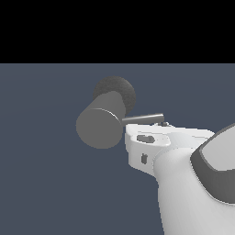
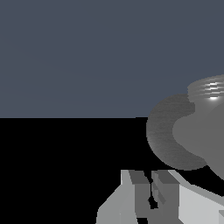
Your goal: Turn on the faucet by rotating a designated handle.
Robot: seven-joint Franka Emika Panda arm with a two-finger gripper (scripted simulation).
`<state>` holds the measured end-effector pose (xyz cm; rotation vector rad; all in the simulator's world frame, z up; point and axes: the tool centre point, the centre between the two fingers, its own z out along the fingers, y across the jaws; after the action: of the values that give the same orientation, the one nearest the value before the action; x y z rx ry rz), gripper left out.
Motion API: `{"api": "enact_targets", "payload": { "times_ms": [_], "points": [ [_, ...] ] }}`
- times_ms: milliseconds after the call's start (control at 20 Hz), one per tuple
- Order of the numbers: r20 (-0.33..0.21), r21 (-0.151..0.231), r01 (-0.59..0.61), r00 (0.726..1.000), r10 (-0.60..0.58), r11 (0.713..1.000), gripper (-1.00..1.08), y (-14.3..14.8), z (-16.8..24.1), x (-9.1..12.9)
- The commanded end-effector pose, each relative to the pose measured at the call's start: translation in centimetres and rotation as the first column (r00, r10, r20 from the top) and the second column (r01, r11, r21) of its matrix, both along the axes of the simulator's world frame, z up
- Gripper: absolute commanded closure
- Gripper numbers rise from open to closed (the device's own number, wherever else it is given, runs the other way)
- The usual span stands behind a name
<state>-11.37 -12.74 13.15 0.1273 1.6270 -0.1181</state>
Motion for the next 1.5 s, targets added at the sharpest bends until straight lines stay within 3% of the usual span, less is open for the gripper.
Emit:
{"api": "enact_targets", "payload": {
  "times_ms": [0,800,850,1450],
  "points": [
    [0.04,-0.003,-0.025,0.999,0.025,1.0,1.08,1.5,2.3,0.5],
    [0.059,-0.003,-0.035,0.998,0.035,0.999,1.08,3.0,6.8,0.7],
    [0.011,0.004,-0.011,1.0,0.011,1.0,1.08,1.8,4.6,0.1],
    [0.035,0.001,-0.023,0.999,0.023,1.0,1.08,4.4,8.2,0.7]
  ]
}}
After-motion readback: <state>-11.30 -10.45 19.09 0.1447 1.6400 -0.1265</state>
